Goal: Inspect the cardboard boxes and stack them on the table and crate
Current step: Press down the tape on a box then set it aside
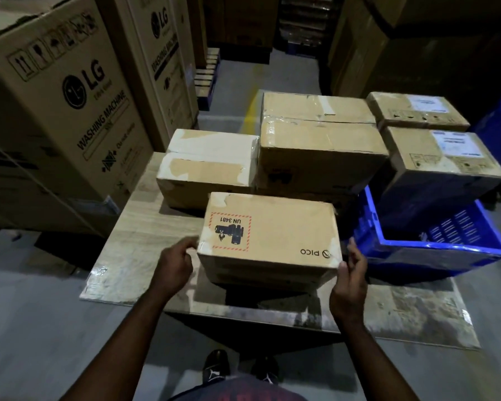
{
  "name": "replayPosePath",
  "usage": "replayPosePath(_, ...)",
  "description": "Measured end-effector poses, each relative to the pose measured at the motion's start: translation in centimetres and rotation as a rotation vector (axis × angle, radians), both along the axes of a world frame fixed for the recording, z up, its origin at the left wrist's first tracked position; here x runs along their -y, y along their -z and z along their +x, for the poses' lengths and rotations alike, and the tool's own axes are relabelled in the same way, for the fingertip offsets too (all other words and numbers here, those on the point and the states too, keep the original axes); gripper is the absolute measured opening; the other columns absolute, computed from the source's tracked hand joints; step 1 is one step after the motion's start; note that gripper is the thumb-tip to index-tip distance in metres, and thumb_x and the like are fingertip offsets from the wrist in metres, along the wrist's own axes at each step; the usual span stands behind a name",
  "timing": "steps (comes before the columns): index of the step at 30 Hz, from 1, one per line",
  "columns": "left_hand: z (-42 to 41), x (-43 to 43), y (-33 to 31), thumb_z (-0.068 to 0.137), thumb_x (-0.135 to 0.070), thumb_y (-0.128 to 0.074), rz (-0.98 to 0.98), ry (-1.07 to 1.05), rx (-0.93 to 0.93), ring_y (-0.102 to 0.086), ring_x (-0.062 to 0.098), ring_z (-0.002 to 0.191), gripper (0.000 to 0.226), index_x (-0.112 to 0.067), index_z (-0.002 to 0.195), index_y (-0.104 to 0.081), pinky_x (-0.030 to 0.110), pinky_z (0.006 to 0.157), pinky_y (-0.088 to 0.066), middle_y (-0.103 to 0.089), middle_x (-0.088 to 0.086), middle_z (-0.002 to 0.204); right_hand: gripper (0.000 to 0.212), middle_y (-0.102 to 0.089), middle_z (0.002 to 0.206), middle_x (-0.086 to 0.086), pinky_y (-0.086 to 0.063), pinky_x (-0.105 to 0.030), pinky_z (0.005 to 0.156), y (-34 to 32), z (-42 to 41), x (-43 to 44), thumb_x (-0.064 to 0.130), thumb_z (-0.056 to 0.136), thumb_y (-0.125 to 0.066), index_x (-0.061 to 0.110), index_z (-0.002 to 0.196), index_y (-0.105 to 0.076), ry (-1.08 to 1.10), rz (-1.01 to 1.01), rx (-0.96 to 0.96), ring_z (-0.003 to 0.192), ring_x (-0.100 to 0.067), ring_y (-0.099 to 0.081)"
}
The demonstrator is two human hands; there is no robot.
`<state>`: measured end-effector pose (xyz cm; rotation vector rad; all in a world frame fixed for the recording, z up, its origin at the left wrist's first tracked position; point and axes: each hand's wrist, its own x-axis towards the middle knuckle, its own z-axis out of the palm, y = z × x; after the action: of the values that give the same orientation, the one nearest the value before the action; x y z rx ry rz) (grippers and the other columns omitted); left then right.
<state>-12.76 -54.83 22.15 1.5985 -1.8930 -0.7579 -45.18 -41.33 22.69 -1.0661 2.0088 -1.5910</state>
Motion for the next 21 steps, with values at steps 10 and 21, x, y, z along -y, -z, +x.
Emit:
replayPosePath(10,-8.3,2.0,-4.0,0.099,-0.049,-0.019,-0.133,0.435,0.548,-0.010,0.022,0.151,0.063,-0.020,0.154,-0.026,0.041,0.122,-0.011,-0.016,0.003,0.163,0.061,-0.028,0.161,-0.006,-0.012,-0.041,0.124,-2.5,3.4,8.8,0.041,0.098,-0.025,0.014,0.152,-0.035,-0.595,0.398,-0.960,0.150,-0.021,-0.019)
replayPosePath(21,-7.1,2.5,-2.9,0.093,-0.064,-0.008,-0.146,0.394,0.590,0.005,0.014,0.151,0.078,-0.022,0.158,-0.005,0.039,0.123,-0.002,0.004,-0.005,0.164,0.075,-0.004,0.166,-0.005,-0.002,-0.040,0.124,-2.8,2.2,9.1,0.049,0.093,-0.001,0.013,0.158,-0.012,-0.545,0.565,-0.916,0.153,-0.018,-0.001)
